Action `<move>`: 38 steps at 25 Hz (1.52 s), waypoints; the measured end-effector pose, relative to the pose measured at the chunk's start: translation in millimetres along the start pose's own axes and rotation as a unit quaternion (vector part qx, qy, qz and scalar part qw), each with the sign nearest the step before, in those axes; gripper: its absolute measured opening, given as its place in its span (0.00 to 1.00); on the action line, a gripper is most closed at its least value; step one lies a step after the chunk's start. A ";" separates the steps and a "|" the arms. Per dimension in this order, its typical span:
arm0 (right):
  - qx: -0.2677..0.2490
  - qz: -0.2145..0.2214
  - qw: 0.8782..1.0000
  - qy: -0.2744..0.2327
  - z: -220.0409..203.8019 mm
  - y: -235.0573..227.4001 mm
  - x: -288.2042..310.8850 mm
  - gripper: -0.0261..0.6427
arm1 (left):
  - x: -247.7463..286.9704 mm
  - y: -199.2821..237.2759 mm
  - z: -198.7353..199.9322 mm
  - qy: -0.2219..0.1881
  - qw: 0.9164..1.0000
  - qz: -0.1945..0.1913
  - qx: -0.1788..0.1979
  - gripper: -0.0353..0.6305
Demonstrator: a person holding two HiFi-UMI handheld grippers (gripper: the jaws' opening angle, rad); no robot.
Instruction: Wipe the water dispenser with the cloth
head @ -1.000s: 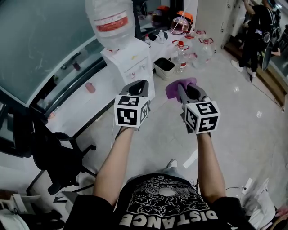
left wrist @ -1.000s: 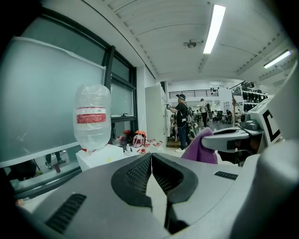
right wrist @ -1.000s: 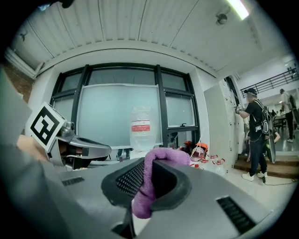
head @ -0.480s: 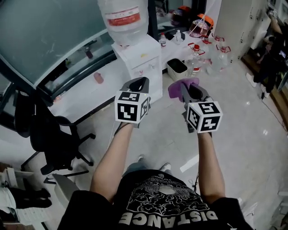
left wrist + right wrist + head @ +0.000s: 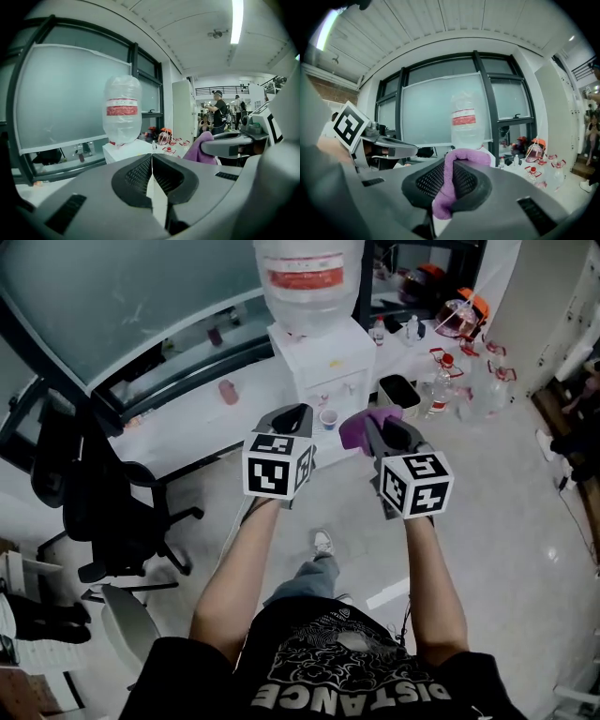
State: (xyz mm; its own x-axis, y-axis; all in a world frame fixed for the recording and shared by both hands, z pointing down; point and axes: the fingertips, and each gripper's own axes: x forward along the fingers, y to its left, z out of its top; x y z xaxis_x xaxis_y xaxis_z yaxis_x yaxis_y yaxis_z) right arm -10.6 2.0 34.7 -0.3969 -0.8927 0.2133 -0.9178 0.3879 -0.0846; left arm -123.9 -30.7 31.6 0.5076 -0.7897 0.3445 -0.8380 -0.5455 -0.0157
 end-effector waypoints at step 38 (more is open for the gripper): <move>0.120 0.152 0.977 0.086 -75.5 -30.5 311.4 0.09 | 205.8 127.7 -75.5 0.098 0.989 0.078 -0.083 0.09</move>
State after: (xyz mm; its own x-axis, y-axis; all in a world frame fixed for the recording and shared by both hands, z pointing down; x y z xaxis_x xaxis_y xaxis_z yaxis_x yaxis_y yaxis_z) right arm -105.7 -270.5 177.2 -0.6631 -0.6848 0.3023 -0.7416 0.5458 -0.3901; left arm -141.6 -241.7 171.4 0.3340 -0.7828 0.5250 -0.9329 -0.3541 0.0656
